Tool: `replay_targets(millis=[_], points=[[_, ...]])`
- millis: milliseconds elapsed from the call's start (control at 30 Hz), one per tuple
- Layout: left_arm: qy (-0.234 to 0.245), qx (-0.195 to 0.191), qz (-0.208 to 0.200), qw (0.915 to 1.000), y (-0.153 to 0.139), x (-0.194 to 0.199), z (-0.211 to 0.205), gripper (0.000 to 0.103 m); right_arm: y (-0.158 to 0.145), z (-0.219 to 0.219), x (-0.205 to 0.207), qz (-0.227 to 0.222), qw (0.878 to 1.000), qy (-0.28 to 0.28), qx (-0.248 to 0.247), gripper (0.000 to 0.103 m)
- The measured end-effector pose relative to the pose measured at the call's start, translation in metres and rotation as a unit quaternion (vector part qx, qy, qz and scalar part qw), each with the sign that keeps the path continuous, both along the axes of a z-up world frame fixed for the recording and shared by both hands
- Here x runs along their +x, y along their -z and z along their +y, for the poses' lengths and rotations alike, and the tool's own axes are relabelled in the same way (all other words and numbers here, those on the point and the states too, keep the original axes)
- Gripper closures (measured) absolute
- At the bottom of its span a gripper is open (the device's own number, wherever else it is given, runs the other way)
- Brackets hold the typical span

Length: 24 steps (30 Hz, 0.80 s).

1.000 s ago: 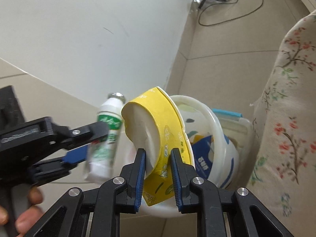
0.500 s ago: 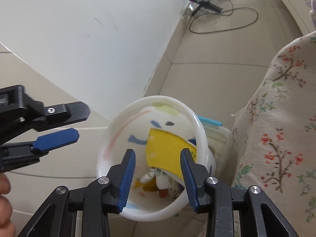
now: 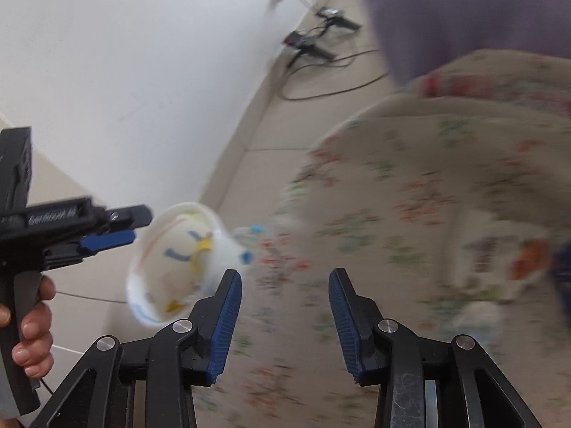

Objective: Collect trash
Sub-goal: 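Grasp the blue-white milk carton with the left tool while the right tool grasps the blue box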

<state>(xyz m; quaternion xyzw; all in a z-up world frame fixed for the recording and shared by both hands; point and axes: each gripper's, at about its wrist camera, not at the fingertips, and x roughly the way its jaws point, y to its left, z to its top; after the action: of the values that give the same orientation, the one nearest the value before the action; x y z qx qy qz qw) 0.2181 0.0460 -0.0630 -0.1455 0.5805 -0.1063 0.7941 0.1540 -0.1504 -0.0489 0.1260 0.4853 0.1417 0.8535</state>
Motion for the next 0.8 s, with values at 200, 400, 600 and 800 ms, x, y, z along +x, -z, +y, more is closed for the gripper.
replay_targets(millis=[200,400,600,800], points=[[0.101,-0.045,0.043,0.993,0.017,-0.031,-0.093,0.051,0.0,-0.081,-0.012,0.019,0.998,0.041,-0.054,0.057],[0.178,-0.038,0.092,0.979,0.05,-0.072,-0.178,0.046,0.031,-0.149,-0.03,0.073,0.99,0.11,-0.047,0.057],[0.175,-0.045,0.091,0.9793,0.063,-0.078,-0.215,0.035,0.005,-0.16,-0.035,0.022,0.991,0.104,-0.08,0.056],[0.124,-0.044,0.107,0.9855,0.082,-0.068,-0.228,0.031,0.014,-0.173,-0.025,0.042,0.987,0.11,-0.108,0.052]])
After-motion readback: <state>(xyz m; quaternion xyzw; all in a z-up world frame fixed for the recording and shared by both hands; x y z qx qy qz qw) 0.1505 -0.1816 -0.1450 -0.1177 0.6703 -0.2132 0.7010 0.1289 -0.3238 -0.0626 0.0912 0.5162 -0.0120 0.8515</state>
